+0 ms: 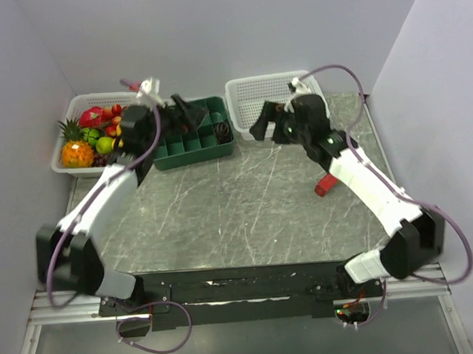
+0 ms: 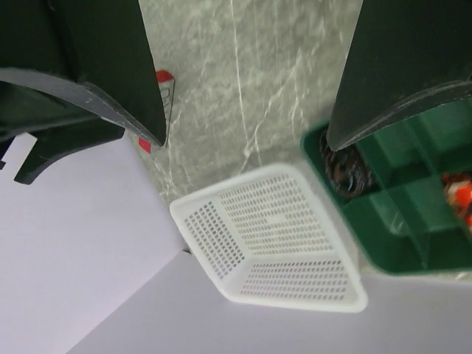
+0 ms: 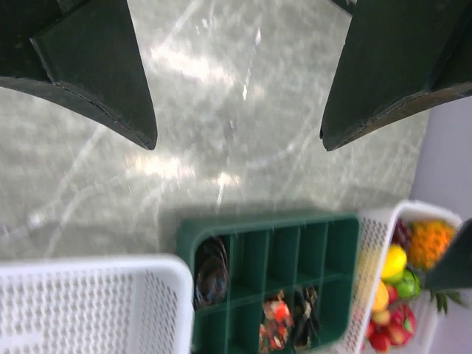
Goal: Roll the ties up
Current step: Reset both arms
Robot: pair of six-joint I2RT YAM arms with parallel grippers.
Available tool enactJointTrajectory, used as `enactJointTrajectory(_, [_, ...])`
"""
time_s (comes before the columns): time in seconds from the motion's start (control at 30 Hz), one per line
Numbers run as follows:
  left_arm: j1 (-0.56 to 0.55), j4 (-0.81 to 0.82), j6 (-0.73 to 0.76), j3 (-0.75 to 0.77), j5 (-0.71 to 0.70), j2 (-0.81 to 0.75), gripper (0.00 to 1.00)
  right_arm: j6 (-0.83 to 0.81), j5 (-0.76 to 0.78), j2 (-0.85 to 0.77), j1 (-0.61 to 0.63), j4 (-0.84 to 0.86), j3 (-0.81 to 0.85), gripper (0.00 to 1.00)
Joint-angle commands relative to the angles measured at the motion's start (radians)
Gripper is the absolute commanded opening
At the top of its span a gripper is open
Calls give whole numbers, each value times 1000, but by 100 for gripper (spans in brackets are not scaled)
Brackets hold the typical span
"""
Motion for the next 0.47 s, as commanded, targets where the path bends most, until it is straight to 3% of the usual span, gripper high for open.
enactJointTrajectory(0.0, [-8,-54,13,-223,-111,-264,96,-11,42,-173,11,25,-193,99])
enactJointTrajectory(0.23, [-8,-315,-16,-452,-338,-636,96,-22,154,-458,20,7,-484,99])
enactJointTrajectory(0.43, [-5,-307,6,-626,-371,-800,96,-65,249,-606,20,-15,-531,99])
